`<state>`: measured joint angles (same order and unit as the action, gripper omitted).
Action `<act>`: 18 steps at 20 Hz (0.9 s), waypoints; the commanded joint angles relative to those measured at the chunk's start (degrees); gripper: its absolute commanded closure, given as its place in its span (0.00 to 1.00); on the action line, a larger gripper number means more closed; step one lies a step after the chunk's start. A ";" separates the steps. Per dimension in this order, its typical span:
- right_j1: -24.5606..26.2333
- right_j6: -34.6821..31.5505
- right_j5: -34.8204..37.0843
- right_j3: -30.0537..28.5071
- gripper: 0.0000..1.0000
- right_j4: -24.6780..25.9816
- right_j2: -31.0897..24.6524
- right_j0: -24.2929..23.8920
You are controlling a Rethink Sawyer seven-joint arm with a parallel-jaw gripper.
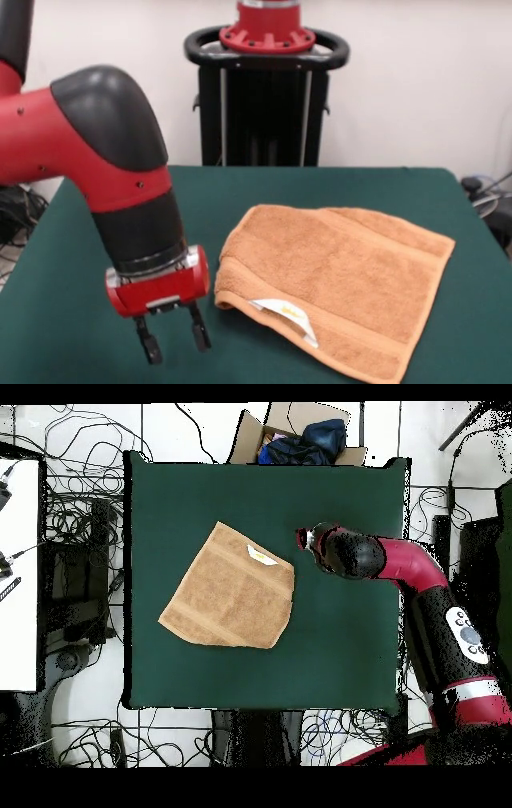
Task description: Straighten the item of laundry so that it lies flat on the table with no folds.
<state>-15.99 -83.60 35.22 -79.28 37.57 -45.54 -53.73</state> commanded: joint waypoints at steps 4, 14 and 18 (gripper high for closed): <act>7.39 6.18 2.44 5.61 0.00 -3.22 -0.68 1.60; 9.63 7.02 8.27 8.70 0.00 -4.34 2.36 3.53; 9.31 6.36 11.08 10.94 0.00 -4.24 4.02 5.42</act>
<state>-9.57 -83.60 38.43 -74.95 33.97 -45.30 -52.58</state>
